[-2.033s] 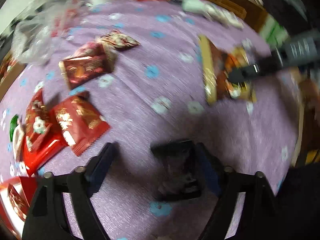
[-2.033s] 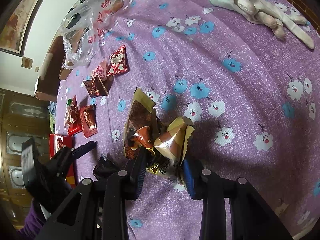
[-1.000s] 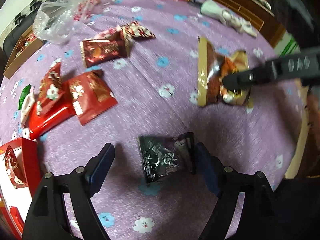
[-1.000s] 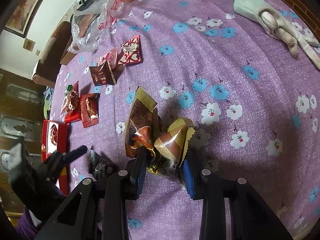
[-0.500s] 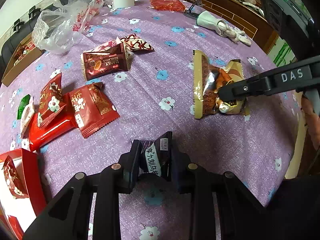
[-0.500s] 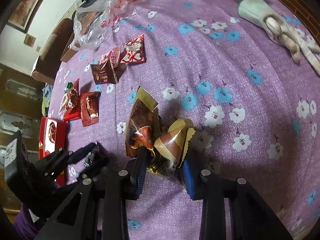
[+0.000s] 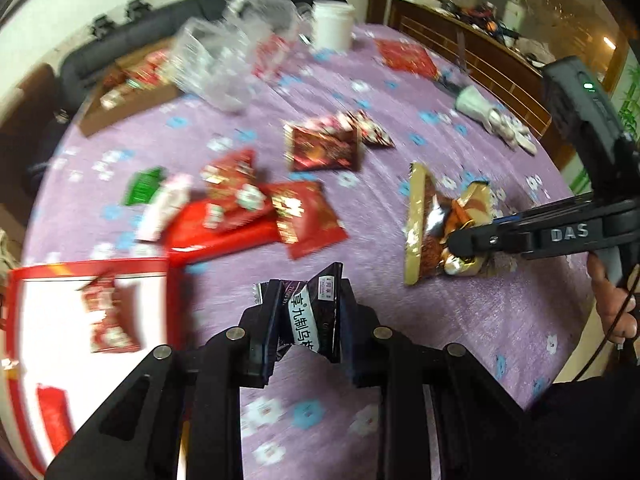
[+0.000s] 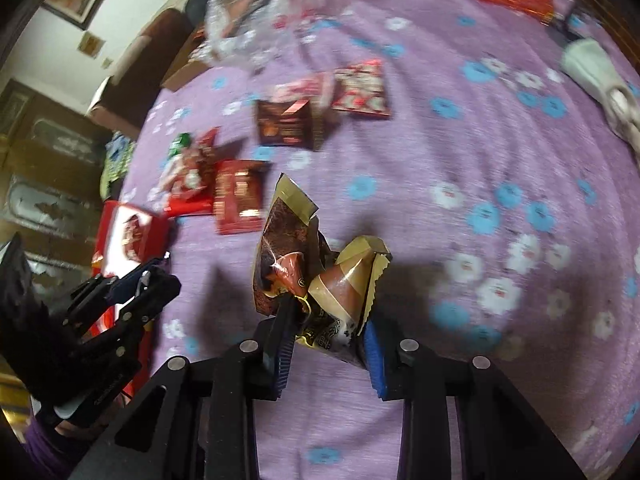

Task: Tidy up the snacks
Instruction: 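Carry the black packet and gold bags onto the white tray and open both tools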

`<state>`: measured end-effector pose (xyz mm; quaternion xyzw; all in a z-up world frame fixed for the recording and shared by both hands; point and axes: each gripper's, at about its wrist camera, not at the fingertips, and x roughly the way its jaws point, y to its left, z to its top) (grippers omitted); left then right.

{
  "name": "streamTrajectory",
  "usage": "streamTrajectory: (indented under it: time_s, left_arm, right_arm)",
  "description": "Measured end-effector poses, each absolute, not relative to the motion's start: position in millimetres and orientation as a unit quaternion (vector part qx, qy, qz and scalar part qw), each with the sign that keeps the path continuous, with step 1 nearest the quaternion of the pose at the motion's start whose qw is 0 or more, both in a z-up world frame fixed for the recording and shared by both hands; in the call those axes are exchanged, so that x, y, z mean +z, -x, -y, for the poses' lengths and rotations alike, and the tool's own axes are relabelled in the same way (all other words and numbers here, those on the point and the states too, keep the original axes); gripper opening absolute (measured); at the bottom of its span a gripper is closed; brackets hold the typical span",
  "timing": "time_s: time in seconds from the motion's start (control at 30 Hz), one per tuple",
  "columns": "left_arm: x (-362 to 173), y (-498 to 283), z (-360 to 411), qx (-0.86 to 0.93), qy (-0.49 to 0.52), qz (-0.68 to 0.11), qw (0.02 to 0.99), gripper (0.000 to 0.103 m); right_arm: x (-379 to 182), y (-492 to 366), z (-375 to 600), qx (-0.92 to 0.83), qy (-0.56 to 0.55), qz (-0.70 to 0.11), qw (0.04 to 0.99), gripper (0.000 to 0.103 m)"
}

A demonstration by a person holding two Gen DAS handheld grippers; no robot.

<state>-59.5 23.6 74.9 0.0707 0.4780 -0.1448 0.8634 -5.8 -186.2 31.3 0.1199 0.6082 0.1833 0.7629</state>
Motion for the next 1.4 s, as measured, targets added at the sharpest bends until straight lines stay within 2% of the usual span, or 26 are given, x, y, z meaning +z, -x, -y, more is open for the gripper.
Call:
streamTrajectory:
  time_s: [0.33, 0.6, 0.9, 1.1, 1.33, 1.4]
  left_arm:
    - [105.1, 97.1, -113.9, 0.003, -0.059, -0.453, 0.890, 0.024]
    - [95.5, 121.4, -200.5, 0.113, -0.015, -0.469, 0.876, 0.024]
    - [82.3, 133.8, -235.3, 0.164, 0.006, -0.481, 0.861, 0.024]
    - [87.5, 134.1, -251.3, 0.183, 0.009, -0.473, 0.862, 0.030]
    - [95.3, 134.3, -259.1, 0.187, 0.010, -0.466, 0.865, 0.030]
    - [103.1, 136.4, -261.1, 0.186, 0.013, -0.455, 0.870, 0.040]
  right_arm:
    - [56.7, 6.4, 87.8, 0.283, -0.061, -0.594, 0.750, 0.031]
    - [69.3, 20.5, -22.8, 0.368, 0.032, -0.581, 0.725, 0.031]
    - [55.7, 42.8, -120.9, 0.428, 0.084, -0.587, 0.682, 0.032]
    - [62.5, 37.2, -121.9, 0.435, 0.064, -0.589, 0.678, 0.036]
    - [72.8, 8.7, -47.1, 0.378, -0.008, -0.575, 0.726, 0.038]
    - [72.7, 2.1, -21.9, 0.358, -0.026, -0.572, 0.737, 0.038]
